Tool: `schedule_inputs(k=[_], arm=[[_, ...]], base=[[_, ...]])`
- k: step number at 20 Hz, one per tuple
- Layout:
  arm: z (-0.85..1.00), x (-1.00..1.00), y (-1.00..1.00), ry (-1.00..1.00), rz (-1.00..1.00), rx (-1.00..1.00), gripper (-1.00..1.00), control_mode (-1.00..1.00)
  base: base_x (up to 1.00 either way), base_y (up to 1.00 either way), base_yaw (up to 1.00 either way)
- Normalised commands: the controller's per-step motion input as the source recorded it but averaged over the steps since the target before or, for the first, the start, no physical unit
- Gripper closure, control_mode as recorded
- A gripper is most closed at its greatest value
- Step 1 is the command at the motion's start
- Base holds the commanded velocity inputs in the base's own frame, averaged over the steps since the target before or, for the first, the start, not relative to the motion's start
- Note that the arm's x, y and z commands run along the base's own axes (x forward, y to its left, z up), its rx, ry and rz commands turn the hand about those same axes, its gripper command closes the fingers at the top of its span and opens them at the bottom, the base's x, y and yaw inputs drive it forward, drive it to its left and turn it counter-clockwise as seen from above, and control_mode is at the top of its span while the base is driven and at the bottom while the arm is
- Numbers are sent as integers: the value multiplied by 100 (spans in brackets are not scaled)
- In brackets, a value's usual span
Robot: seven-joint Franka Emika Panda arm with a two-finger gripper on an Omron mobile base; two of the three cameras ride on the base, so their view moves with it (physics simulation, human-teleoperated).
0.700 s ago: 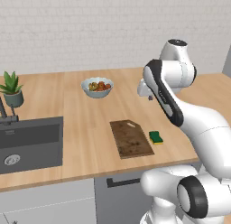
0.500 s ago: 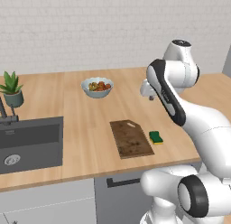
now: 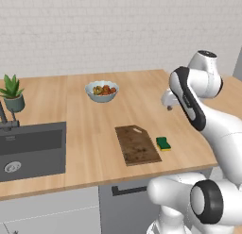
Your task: Pick up the sponge from the counter and clean the cutting board by briefly scrubbing or pressing down on the cutting board. Once finished, release the sponge.
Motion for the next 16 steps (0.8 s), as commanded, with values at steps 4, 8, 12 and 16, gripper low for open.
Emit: schedule_inputs(k=[4, 8, 12, 16], arm=[[-72, 0, -11, -3, 0, -4, -100, -100], [-69, 0, -10, -7, 0, -2, -100, -100], [-37, 0, -10, 0, 0, 0, -100, -100], [-28, 0, -26, 0, 0, -1, -100, -100]], base=[[0, 0, 0], [0, 0, 0], [0, 0, 0], [0, 0, 0]])
